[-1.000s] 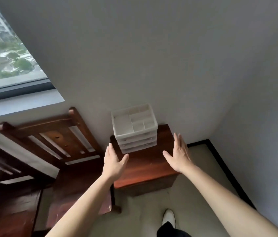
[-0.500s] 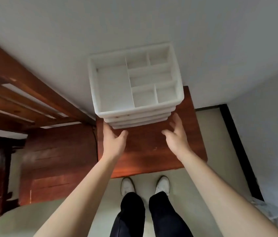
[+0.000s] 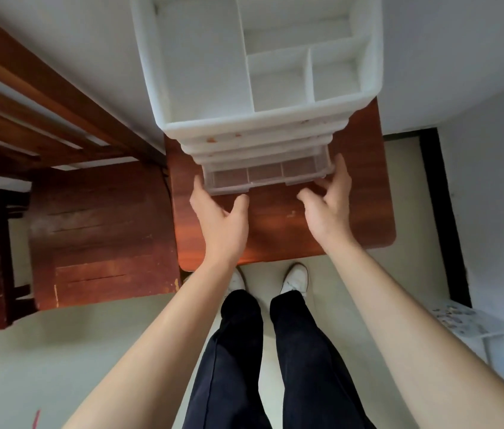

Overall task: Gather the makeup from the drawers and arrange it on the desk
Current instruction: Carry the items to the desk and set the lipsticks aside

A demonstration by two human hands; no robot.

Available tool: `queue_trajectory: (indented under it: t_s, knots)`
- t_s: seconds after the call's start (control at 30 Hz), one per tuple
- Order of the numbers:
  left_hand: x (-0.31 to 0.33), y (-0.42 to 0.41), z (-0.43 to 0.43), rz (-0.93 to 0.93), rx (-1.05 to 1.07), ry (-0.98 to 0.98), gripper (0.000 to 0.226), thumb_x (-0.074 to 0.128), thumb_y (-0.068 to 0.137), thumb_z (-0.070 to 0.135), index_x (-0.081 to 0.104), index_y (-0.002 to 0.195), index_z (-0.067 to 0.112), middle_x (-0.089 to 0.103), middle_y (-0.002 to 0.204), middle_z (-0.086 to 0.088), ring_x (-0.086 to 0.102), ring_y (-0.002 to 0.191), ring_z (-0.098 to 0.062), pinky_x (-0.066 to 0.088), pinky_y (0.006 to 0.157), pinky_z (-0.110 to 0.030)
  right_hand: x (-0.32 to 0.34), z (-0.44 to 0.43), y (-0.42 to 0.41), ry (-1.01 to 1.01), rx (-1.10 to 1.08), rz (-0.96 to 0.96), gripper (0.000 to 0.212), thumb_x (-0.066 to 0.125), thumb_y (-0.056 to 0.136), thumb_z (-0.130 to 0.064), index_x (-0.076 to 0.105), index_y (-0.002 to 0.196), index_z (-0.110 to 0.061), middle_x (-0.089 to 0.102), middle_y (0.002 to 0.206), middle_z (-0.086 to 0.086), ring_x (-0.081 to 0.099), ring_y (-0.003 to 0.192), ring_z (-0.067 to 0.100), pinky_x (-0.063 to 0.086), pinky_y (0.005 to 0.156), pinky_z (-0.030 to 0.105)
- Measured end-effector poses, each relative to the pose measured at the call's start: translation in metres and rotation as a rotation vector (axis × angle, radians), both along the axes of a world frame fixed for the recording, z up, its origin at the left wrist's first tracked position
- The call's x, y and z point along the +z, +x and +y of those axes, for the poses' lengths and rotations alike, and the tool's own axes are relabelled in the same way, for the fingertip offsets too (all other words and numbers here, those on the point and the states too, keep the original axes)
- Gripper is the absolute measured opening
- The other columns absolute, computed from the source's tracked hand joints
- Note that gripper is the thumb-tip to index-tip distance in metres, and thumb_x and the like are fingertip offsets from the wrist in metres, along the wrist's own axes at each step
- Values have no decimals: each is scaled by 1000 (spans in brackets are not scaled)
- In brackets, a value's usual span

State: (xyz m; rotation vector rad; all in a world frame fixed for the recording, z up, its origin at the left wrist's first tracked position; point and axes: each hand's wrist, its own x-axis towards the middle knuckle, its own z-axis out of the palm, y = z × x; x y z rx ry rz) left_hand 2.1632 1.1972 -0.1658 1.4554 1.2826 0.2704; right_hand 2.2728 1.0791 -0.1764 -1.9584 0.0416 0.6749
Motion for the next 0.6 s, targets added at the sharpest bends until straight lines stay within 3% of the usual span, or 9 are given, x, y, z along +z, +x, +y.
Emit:
queue_trajectory:
  t_s: [0.13,0.3,0.43,0.5,0.6]
  knots:
    - [-5,-26,-25,91,-2,19,74,58,94,25,15,154,13,22,150,5,28,141,-13,28,118,-40,2,-24,-31,-42,-13,-46,76,55,80,-19,29,151,-20,29,142,-4,48,122,13,50,102,44]
    - [-3,-58,-50,128,-35,62,60,48,100,21,20,152,8,25,153,-2,24,142,-11,19,118,-26,2,-50,-55,-88,0,-64,61,51,81,-18,41,141,-18,37,133,-5,49,117,11,51,99,41]
    - [-5,-66,-47,176,-87,115,56,49,101,23,26,149,7,32,144,-1,30,138,-14,25,114,-25,0,-57,-58,-138,46,-70,58,51,83,-18,43,140,-14,38,130,-6,48,117,11,50,99,44]
    - [-5,-65,-40,205,-113,150,55,52,99,23,31,147,6,37,140,-3,35,134,-17,28,110,-24,0,-58,-54,-160,62,-91,59,52,85,-21,42,142,-16,39,131,-7,47,123,14,46,105,43]
    - [-4,-64,-25,258,-183,309,54,55,95,23,38,143,5,43,139,-10,38,131,-22,28,105,-23,3,-59,-46,-219,112,-171,61,57,91,-19,37,148,-14,40,140,-1,40,135,19,33,112,32]
